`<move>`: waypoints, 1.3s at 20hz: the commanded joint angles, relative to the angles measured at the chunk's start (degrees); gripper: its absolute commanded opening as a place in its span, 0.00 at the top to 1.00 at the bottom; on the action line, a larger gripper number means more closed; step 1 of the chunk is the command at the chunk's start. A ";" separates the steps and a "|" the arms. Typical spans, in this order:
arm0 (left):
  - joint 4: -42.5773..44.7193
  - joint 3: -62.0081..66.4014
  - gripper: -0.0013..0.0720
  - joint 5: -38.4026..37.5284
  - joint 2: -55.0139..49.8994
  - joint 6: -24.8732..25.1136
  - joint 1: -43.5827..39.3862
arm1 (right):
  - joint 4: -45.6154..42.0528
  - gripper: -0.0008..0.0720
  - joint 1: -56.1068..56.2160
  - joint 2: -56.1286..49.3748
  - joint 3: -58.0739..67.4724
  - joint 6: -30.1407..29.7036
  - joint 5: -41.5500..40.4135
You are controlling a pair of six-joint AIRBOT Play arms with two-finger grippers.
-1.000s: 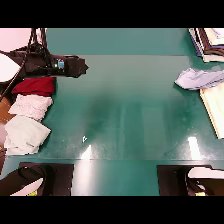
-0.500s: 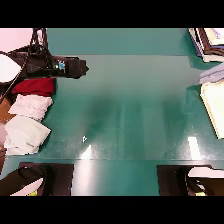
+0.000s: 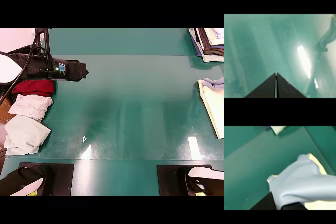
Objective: Fold the shirts.
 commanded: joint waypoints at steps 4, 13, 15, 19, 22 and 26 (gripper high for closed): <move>0.04 -0.02 0.95 -0.57 -0.02 1.88 -0.04 | -11.02 0.97 -5.46 9.62 -16.02 4.00 7.28; 0.04 -0.02 0.95 -1.70 -0.02 4.46 -0.04 | -10.03 0.15 -17.31 17.99 -31.87 3.89 8.15; 0.02 -0.02 0.95 -1.92 -0.02 4.52 -0.04 | -2.91 0.15 -15.93 20.39 -30.97 3.85 5.90; 0.28 -0.02 0.95 -1.86 -0.02 4.87 -0.02 | 7.34 0.15 -1.09 23.80 -28.57 3.45 2.89; 0.46 -0.02 0.95 -2.27 0.00 4.81 -0.04 | 7.48 0.17 14.78 24.00 -26.69 3.34 1.70; 0.15 -0.02 0.95 -0.22 0.00 4.81 -0.04 | 7.45 0.23 31.30 24.02 -26.47 0.66 -3.69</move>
